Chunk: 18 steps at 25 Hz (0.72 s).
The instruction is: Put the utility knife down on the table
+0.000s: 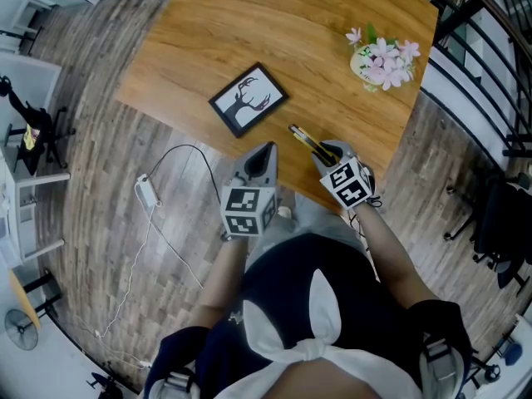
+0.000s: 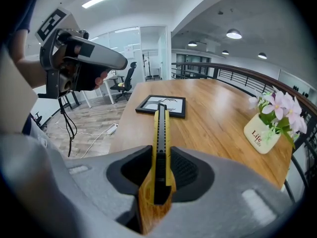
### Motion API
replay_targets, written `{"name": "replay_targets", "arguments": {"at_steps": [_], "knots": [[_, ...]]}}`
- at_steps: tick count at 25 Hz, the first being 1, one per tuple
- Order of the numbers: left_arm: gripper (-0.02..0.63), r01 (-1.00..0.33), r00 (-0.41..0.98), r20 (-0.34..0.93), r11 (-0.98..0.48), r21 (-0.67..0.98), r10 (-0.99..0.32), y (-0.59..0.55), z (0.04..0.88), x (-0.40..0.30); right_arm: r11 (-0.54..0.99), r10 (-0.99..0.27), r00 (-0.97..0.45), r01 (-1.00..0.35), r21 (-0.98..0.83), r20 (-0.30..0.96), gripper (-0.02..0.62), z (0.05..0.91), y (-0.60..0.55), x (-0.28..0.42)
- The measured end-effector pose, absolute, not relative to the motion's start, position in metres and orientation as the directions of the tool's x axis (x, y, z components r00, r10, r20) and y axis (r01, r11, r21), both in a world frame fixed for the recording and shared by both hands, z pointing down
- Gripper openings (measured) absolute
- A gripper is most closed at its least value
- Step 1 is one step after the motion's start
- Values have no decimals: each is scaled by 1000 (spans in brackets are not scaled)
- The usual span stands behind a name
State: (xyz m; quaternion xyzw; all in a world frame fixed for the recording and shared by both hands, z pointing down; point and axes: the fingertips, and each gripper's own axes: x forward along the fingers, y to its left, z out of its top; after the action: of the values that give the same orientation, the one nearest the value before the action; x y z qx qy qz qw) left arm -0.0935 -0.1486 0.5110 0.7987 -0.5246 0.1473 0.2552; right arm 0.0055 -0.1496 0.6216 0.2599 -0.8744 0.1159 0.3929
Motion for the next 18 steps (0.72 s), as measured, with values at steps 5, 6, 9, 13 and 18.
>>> {"name": "replay_targets", "arguments": {"at_steps": [5,6,9,13,18], "knots": [[17,-917,398,511,-309,254,-762,-146,513,-95,851,-340,-557,-525,-5,758,114,628,-147,5],[17,-918,395,511,-305,254,-763,-146,513,-96,852,-336,-557,-523,-7,759,114,630,-146,4],[17,-919,391,512,-299,256,-764,-146,514,-96,859,-322,-555,-511,-9,767,115,635,-145,4],[17,-922,385,521,-292,255,-762,-144,515,-97,870,-300,-556,-493,-17,775,115,641,-143,1],[17,-928,371,522,-279,248,-768,-142,517,-100,886,-275,-552,-464,-16,787,115,648,-140,-2]]}}
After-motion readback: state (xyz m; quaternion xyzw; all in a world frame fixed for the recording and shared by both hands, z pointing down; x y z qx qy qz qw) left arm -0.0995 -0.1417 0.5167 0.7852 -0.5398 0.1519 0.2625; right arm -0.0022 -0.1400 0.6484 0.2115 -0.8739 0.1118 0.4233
